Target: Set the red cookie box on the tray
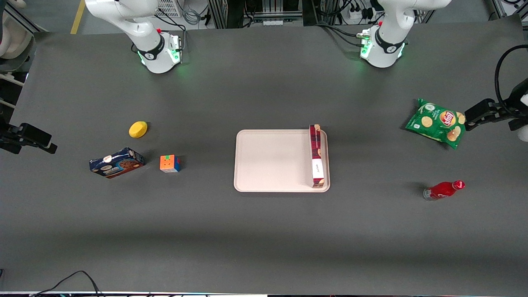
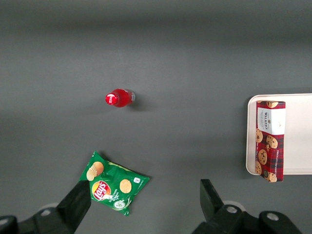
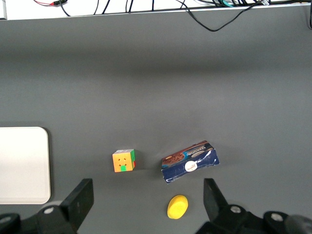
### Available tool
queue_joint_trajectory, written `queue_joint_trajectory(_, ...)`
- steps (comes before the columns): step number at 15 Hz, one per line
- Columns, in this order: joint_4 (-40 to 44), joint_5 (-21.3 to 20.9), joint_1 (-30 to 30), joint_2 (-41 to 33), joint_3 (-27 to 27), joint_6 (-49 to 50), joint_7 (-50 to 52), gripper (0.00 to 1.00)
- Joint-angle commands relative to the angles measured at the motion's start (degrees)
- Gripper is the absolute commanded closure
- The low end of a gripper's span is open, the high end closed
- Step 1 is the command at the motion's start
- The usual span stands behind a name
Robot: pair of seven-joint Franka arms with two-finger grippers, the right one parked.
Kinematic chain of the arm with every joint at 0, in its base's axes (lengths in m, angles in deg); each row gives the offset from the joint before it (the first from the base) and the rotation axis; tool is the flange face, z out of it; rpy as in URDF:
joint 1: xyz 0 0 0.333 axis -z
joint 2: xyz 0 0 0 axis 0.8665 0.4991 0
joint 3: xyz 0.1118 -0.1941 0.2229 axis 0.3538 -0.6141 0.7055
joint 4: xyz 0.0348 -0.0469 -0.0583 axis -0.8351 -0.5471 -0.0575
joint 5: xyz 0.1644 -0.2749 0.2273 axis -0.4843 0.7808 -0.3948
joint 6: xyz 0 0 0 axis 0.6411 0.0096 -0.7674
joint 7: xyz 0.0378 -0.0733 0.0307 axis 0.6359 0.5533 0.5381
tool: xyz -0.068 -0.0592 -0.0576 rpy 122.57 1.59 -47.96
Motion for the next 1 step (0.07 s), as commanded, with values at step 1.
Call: queue_joint_trajectory(1,0.84,-0.74,0.30,0.51,0.46,0.45,-1.32,0.00)
